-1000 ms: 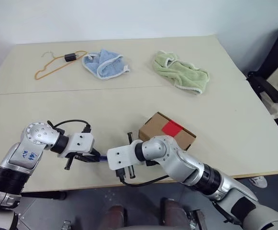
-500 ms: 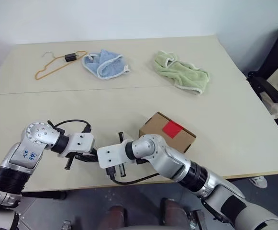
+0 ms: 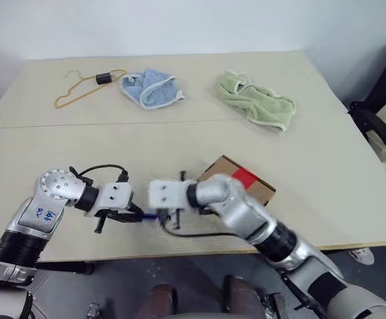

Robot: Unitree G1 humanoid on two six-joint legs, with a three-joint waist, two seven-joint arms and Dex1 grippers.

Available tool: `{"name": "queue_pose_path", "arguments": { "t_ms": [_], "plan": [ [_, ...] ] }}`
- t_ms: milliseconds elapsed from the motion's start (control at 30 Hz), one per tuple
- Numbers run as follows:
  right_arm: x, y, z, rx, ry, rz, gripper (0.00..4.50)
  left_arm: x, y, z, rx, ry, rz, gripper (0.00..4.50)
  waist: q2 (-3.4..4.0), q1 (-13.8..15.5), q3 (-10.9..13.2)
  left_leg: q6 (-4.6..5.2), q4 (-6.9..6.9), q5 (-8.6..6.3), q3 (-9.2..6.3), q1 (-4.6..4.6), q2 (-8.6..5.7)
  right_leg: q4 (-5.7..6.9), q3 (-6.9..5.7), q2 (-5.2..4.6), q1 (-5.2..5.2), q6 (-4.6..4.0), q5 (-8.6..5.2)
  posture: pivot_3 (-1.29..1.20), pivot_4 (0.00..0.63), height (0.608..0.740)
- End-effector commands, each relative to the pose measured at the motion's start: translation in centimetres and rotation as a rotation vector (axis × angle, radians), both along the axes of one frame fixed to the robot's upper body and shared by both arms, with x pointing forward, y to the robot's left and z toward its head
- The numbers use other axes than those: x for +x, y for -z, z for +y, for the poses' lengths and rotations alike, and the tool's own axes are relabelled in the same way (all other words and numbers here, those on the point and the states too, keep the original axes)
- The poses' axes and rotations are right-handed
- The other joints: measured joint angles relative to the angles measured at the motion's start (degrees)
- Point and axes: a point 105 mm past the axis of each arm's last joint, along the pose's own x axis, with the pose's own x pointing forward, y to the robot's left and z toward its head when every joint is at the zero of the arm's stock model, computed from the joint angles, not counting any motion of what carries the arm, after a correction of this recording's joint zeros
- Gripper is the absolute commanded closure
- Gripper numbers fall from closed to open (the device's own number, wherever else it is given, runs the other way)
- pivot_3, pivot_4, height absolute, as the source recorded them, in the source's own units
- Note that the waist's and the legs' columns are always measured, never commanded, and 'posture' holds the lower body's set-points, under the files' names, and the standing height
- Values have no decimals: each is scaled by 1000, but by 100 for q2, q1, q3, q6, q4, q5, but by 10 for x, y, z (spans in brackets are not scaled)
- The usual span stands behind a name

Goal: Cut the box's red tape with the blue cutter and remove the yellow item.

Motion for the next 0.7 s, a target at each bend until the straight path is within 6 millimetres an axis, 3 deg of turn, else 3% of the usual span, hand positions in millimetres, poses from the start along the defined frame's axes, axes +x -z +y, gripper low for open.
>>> {"name": "queue_pose_path", "arguments": {
  "t_ms": [33, 100, 233, 533, 700],
  "plan": [
    [4, -38, -25, 134, 93, 20, 4470, 24, -8, 2, -85, -98, -131, 3776, 0, 5, 0, -1, 0, 1, 0, 0, 1, 1, 0, 1, 0, 0, 0, 0, 150, 740],
    [12, -59, -48, 237, 197, 91, 4311, 41, -19, 1, -157, -152, -235, 3776, -3, 18, 2, -4, 0, 7, 0, -3, 0, 3, 0, 1, -1, -4, 3, 0, 150, 740],
    [16, -83, -74, 354, 324, 249, 3244, 65, -41, -6, -275, -185, -430, 3776, -7, -15, 2, -8, 0, 10, -1, -10, 2, 2, -2, 4, -9, -9, 9, 0, 150, 740],
    [29, -129, -84, 519, 418, 422, 173, 89, -80, -37, -465, -138, -737, 3776, -7, -141, 3, -8, -6, 9, -4, -45, 0, -18, -9, 3, -36, -4, 12, 0, 150, 740],
    [41, -136, -88, 547, 464, 469, 29, 92, -89, -53, -530, -99, -800, 3776, -7, -172, 2, -7, -4, 9, -6, -53, -2, -23, -12, 2, -38, 0, 14, 0, 150, 740]
  ]
}}
